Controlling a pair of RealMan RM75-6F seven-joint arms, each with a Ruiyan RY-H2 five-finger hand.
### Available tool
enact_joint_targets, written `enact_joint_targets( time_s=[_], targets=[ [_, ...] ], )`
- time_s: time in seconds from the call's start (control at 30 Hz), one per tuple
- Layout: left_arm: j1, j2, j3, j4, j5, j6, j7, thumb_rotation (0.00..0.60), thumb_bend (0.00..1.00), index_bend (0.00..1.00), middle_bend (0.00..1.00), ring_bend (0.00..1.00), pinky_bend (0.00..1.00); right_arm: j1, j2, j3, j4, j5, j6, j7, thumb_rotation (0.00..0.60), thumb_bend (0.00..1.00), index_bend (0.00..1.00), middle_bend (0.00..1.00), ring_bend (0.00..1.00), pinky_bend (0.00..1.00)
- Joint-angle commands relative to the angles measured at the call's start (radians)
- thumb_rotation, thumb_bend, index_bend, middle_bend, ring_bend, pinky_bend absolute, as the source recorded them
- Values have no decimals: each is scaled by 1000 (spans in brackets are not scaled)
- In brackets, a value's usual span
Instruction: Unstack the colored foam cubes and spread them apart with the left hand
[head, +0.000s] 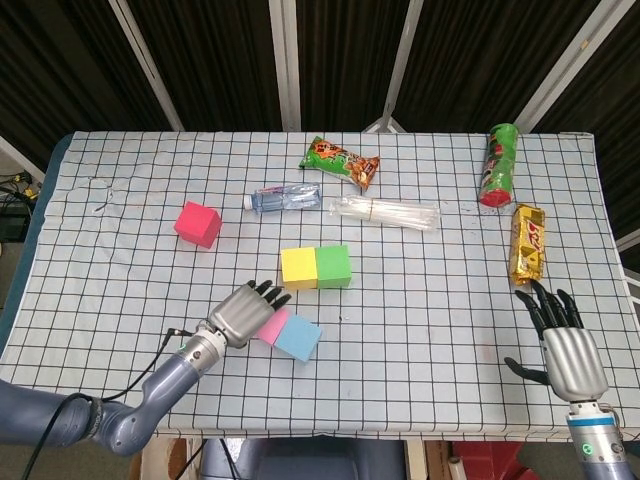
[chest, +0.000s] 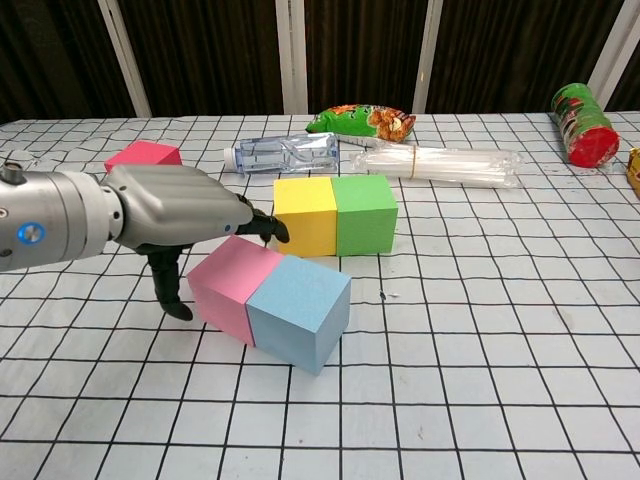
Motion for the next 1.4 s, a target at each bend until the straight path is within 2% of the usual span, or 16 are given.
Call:
enact_joint_targets(
  time_s=[0.03,0.1,0.23,0.4,0.5,0.57,0.6,0.67,0.73,0.8,0.87,1.0,1.1,1.17,1.27,1.4],
  targets=[
    [4,-27,10,33,53,19,-3,600,281,330,496,438,557,-2,3,-1,-1,0,1,6,600,59,147,27,123,0],
    [7,-35,21,57,68,42,19,600,313,381,535,492,589,-1,5,-1,-1,-1,0,11,600,59,147,27,124,0],
    [7,-36,22,68,38,52,38,600,321,426,572,520,597,-2,7,-3,0,-2,-1,14,600,60,147,27,125,0],
    [8,4,4,80,86,118,63,600,321,419,580,520,596,1,3,-2,-1,4,-8,3,600,59,147,27,125,0],
    [20,43,11,87,107,160,90,600,314,400,564,516,580,4,2,-1,-1,9,-15,-3,600,59,147,27,125,0],
    [26,76,19,86,93,176,119,600,306,373,523,493,559,5,1,0,-1,14,-19,-4,600,59,147,27,125,0],
    [29,89,23,86,81,181,132,600,293,340,467,460,534,4,1,0,-1,16,-19,-4,600,59,147,27,125,0],
    [36,117,31,86,38,192,165,600,245,244,315,349,444,3,2,1,-2,17,-17,-4,600,59,147,27,125,0],
    [38,136,33,78,-32,198,205,600,166,125,124,185,306,4,1,1,-2,16,-18,-3,600,59,147,27,125,0],
    [33,142,26,68,-101,195,234,600,98,62,25,64,233,6,0,-1,-3,15,-21,-5,600,59,147,27,126,0],
    [26,144,17,58,-148,189,248,600,49,25,0,7,200,7,0,-2,-4,14,-24,-9,600,59,147,27,126,0],
    [1,146,2,22,-239,203,305,600,9,0,0,0,181,7,-1,-1,-4,16,-25,-10,600,59,147,27,132,0],
    [-29,139,-29,-15,-324,237,355,600,0,0,0,0,179,8,0,0,-2,20,-27,-8,600,59,147,27,134,0],
    [-42,129,-61,-23,-354,244,344,600,0,0,0,0,179,8,0,0,-1,21,-28,-6,600,59,147,27,134,0],
    [-43,101,-129,-21,-382,215,246,600,0,0,0,0,179,8,1,2,1,22,-27,-1,600,59,147,27,134,0],
    [-67,59,-171,-8,-454,216,223,600,0,0,0,0,179,8,2,5,4,26,-25,7,600,59,147,27,133,0]
  ],
)
